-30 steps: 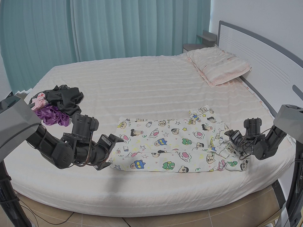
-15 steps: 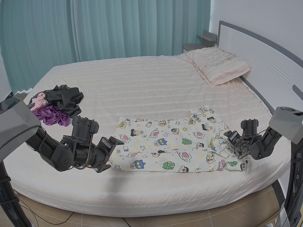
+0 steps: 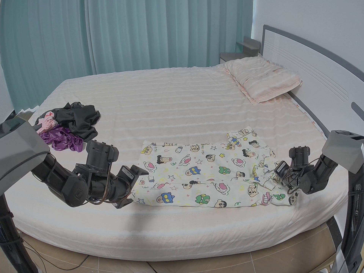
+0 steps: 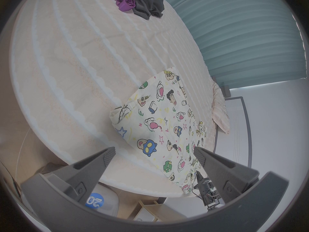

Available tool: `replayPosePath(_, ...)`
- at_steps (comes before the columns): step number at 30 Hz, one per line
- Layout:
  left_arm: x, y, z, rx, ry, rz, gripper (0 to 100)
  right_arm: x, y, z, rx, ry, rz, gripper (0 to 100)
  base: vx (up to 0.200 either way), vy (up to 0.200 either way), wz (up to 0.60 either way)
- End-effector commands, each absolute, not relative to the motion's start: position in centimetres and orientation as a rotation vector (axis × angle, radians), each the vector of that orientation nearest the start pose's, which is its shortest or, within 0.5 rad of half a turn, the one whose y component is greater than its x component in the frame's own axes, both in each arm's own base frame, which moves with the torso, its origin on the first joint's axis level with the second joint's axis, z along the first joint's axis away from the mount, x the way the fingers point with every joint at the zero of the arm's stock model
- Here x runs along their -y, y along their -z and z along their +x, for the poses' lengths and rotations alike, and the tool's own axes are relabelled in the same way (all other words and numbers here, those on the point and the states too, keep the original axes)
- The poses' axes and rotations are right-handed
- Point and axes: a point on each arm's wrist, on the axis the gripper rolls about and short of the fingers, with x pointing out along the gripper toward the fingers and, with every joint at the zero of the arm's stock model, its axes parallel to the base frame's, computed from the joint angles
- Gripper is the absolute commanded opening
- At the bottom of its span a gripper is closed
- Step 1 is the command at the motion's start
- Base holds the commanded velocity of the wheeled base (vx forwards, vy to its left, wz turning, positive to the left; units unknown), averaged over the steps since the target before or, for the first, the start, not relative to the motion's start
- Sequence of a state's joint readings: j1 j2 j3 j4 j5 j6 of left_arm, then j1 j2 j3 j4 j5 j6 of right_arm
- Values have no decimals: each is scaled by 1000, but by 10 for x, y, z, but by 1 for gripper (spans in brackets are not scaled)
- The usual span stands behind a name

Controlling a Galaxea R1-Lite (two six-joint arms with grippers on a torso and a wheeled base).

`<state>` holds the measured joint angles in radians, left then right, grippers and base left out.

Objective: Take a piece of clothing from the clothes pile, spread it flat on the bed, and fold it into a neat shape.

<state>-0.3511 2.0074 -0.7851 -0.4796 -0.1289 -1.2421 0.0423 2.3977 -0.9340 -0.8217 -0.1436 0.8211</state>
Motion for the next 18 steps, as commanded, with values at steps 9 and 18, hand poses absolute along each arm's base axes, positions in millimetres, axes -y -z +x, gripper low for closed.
replayPosePath(9,117,-62,310,-929,-71,-1074,100,-18,-24,367,-517,305,738,0,0,0,0)
replayPosePath(18,117,-61,308,-934,-74,-1071,100,-28,-52,344,-503,254,705,0,0,0,0)
